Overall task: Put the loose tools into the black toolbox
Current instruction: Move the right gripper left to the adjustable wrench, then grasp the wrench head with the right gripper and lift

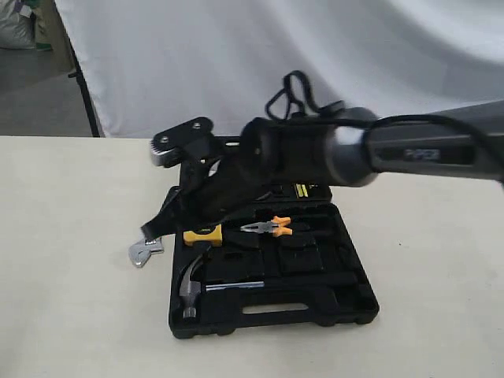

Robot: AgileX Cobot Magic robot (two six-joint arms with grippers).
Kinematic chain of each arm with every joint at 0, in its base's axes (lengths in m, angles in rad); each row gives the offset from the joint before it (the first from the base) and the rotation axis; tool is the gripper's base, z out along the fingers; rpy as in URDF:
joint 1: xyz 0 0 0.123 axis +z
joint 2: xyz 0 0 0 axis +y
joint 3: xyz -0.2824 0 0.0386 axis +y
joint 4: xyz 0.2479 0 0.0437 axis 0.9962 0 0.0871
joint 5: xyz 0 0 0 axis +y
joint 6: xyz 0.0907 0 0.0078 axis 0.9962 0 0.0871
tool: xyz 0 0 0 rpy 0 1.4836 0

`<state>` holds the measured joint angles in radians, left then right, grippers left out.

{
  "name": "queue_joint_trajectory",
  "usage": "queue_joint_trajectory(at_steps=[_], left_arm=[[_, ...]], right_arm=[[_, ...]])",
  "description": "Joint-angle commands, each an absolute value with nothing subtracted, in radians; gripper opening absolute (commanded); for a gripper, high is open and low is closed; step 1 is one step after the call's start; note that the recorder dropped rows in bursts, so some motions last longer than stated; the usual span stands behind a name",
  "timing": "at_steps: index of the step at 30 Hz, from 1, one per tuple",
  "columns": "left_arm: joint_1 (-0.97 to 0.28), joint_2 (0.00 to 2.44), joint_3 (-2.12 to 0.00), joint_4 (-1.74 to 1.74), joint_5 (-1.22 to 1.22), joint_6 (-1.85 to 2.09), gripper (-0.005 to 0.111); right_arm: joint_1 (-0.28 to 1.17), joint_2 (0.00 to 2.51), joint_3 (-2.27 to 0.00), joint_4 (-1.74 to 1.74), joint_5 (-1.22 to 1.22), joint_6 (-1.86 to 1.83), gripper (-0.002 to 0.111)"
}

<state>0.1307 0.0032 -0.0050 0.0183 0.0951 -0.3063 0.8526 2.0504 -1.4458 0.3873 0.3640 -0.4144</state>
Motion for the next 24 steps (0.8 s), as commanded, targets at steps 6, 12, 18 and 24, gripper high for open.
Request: queue_joint_trajectory(at_steps=[6,12,18,24], left_arm=[[0.156,0.0,-0.008,0.023,0.088,-0.311,0.001],[0.156,0.0,-0.008,0.023,0.088,-0.311,0.001],[0.156,0.0,-0.008,0.023,0.088,-0.311,0.001],[0.156,0.0,-0.008,0.023,0.088,-0.311,0.001]], right_arm=[[0.921,2.282,-1.765,0.33,0.475,-0.355,0.052],[0.921,2.39,-1.908,0.322,0.617,-0.332,0.074],[0.921,2.465,-2.028,0.222,0.668,-0.232,0.073],[0.921,2.51,-2.088,0.104,0.725,-0.084,0.073]])
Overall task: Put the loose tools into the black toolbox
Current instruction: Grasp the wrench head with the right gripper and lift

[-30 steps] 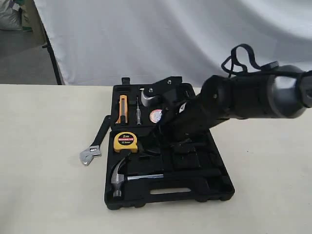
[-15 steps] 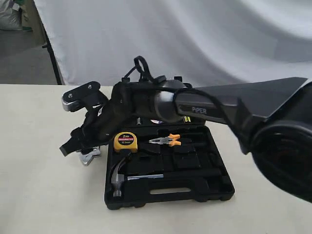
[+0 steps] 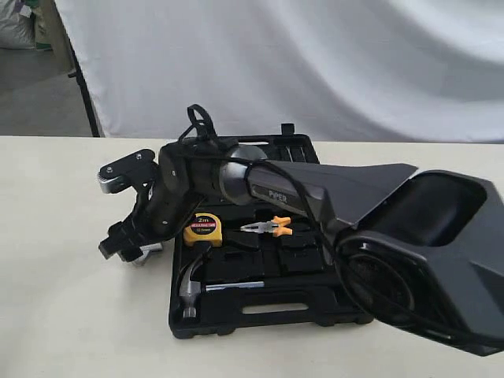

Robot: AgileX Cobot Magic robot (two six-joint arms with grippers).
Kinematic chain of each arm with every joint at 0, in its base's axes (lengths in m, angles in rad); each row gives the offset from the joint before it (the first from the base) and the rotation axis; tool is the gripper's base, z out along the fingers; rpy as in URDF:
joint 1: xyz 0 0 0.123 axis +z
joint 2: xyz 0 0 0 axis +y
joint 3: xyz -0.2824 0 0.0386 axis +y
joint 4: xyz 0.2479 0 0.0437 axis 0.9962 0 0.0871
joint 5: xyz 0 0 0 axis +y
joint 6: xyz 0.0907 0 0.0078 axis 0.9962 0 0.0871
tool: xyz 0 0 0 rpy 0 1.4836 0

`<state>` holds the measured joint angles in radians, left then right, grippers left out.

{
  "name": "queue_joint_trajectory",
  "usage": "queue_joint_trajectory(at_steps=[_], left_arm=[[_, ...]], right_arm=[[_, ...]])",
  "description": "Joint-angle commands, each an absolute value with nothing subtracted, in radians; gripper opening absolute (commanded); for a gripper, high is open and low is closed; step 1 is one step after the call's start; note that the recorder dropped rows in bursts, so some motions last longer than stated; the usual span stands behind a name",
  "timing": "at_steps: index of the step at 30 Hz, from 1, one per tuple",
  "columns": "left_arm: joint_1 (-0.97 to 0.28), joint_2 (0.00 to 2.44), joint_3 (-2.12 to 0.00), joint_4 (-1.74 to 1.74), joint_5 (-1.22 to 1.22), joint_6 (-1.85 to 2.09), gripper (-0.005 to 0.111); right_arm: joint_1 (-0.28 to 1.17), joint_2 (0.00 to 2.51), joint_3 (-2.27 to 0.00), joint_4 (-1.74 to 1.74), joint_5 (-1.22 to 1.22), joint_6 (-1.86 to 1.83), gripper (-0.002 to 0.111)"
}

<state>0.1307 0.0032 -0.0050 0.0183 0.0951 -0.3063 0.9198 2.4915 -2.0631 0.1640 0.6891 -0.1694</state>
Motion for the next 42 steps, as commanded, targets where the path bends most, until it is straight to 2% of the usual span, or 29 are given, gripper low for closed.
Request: queue_joint_trajectory(at_steps=[1,19,25,31,38,42], left_arm=[[0.156,0.0,-0.008,0.023,0.088,-0.311,0.001],[0.156,0.0,-0.008,0.023,0.088,-0.311,0.001],[0.156,0.0,-0.008,0.023,0.088,-0.311,0.001],[0.156,0.0,-0.008,0.023,0.088,-0.311,0.001],[0.156,0.0,-0.008,0.023,0.088,-0.311,0.001],[0.156,0.0,-0.008,0.023,0.088,-0.311,0.001]], right_arm=[[0.921,2.516,-2.088,0.104,0.725,-0.082,0.073],[1.027,2.528,-2.092,0.174,0.855,-0.095,0.073],[1.069,2.509,-2.092,0.229,0.864,-0.205,0.073],[1.064,2.42,-2.143,0.076,0.98,-0.264,0.073],[0.998,2.402,-2.171,0.043,0.797,-0.336,0.073],[0.967,2.454,-2.173,0.045,0.778,-0.338,0.073]])
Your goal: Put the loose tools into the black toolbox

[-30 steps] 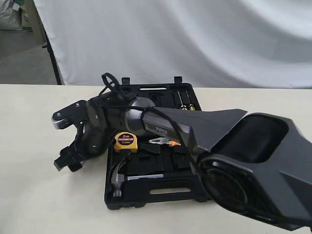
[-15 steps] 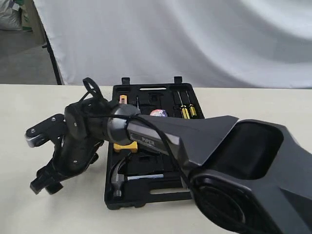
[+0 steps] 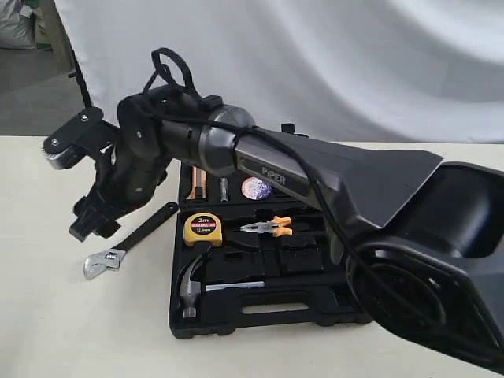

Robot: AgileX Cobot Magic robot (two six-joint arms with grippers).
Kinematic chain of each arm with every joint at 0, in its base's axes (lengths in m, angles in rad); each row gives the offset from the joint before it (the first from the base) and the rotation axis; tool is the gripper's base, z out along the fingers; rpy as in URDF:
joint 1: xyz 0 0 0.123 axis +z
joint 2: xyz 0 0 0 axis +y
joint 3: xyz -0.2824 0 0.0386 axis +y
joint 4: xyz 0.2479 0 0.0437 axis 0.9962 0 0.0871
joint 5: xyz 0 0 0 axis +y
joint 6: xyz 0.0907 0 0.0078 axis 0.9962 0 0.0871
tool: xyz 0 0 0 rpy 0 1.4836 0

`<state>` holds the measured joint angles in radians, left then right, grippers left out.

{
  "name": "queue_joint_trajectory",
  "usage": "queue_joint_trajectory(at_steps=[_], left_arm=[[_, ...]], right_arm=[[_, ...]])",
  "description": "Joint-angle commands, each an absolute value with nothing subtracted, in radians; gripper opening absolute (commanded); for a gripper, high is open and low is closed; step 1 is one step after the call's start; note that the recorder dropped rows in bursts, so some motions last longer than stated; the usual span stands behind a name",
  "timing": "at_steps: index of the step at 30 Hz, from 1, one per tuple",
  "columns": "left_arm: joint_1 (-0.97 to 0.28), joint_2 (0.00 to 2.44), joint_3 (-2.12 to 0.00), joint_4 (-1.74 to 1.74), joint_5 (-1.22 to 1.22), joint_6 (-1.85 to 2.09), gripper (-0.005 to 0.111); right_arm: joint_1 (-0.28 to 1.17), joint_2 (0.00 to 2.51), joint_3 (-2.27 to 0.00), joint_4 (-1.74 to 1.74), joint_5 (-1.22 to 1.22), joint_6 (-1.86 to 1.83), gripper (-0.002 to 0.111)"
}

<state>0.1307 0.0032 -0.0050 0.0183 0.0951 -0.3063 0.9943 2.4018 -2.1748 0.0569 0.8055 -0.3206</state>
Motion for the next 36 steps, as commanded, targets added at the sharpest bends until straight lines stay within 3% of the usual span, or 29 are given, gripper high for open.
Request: queue_joint_trajectory(at_steps=[1,14,15,18,21,26,36], left_arm=[[0.156,0.0,-0.008,0.023,0.088,-0.311,0.001],[0.156,0.0,-0.008,0.023,0.088,-0.311,0.001],[0.156,0.0,-0.008,0.023,0.088,-0.311,0.001],[0.156,0.0,-0.008,0.023,0.088,-0.311,0.001],[0.156,0.0,-0.008,0.023,0.088,-0.311,0.001],[0.156,0.0,-0.008,0.023,0.088,-0.311,0.001],[0.156,0.0,-0.008,0.023,0.088,-0.311,0.001]], right_arm=[[0.963,2.47,-2.173,0.048,0.763,-0.341,0.073],[0.98,2.517,-2.231,0.173,0.776,-0.801,0.072],[0.98,2.517,-2.236,0.196,0.783,-0.843,0.069],[0.98,2.536,-2.236,0.275,0.782,-0.984,0.041],[0.98,2.547,-2.236,0.275,0.768,-0.987,0.025],[0.98,2.547,-2.236,0.29,0.674,-0.961,0.025],[0.971,2.548,-2.251,0.261,0.745,-0.806,0.025]])
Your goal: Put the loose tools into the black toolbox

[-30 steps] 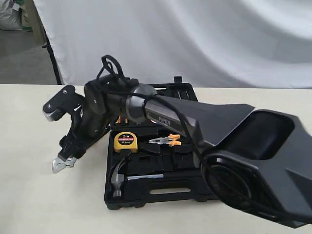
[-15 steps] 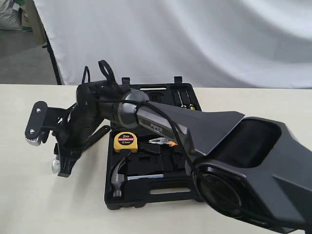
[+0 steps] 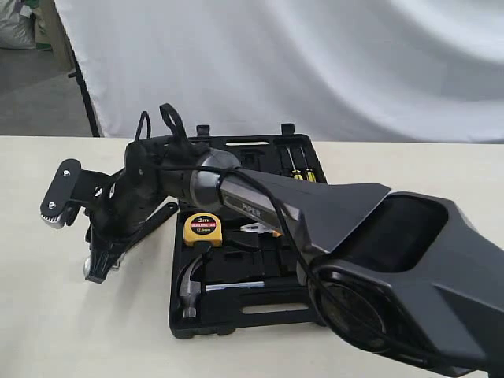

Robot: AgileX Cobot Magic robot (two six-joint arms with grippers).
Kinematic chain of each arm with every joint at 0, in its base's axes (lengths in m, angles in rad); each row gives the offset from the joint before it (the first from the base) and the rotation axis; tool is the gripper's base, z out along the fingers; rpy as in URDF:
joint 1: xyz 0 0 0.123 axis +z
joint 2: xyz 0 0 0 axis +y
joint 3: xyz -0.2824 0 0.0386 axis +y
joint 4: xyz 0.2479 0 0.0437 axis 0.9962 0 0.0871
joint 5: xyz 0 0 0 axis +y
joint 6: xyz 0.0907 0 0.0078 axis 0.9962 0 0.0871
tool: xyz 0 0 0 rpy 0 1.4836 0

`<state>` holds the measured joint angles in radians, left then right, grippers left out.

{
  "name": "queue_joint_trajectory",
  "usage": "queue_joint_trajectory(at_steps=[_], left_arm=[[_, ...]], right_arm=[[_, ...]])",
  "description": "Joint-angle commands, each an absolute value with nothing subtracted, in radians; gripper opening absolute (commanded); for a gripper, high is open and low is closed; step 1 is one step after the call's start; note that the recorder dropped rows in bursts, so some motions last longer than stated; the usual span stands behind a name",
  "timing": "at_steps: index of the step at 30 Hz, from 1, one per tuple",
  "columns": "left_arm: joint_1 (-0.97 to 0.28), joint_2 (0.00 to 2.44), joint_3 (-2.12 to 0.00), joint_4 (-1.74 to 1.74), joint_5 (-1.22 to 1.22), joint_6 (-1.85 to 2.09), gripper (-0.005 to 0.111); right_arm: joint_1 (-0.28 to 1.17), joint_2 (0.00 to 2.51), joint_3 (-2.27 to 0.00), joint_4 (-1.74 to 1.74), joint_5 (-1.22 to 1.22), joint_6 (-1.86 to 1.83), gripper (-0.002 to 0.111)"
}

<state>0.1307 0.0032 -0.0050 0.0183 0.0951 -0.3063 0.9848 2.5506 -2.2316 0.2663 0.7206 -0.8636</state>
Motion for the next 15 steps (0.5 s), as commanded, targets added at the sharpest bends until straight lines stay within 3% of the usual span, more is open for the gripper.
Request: queue_joint_trajectory(at_steps=[1,4,9,15], left_arm=[[0.156,0.0,-0.008,0.023,0.088,-0.311,0.001],[0.156,0.0,-0.008,0.023,0.088,-0.311,0.001],[0.156,0.0,-0.008,0.023,0.088,-0.311,0.001],[0.156,0.0,-0.008,0.023,0.088,-0.311,0.001]], right_arm=[[0.961,2.548,-2.263,0.273,0.759,-0.806,0.022],[0.917,2.548,-2.323,0.378,0.832,-0.835,0.001],[0.852,2.548,-2.374,0.621,0.994,-0.963,0.0],[0.861,2.564,-2.372,0.625,1.036,-1.01,0.0]])
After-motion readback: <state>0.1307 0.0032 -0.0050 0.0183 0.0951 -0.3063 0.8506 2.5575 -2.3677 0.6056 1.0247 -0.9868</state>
